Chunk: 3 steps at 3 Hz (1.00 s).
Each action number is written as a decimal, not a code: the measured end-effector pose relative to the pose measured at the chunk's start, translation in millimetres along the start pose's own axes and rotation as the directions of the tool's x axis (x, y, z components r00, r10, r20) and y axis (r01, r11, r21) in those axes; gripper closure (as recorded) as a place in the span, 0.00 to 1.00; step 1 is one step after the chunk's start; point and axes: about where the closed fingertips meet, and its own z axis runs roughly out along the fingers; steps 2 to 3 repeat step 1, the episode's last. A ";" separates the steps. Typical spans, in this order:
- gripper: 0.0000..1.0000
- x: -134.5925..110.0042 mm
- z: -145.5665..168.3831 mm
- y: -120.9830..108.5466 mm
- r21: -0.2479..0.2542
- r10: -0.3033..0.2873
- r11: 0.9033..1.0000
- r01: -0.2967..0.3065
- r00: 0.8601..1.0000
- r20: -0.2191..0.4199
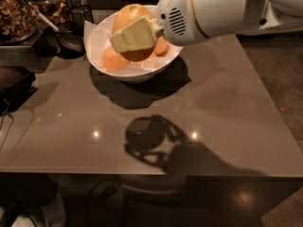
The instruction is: Pick orange from white bowl
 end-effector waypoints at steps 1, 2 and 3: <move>1.00 4.1 -4.2 3.1 0.012 -0.002 1.000 0.002 1.000 -0.010; 1.00 4.1 -4.2 3.1 0.012 -0.002 1.000 0.002 1.000 -0.010; 1.00 4.1 -4.2 3.1 0.012 -0.002 1.000 0.002 1.000 -0.010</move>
Offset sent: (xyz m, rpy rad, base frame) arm 0.0000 0.0000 0.0000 0.0000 0.0000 0.0000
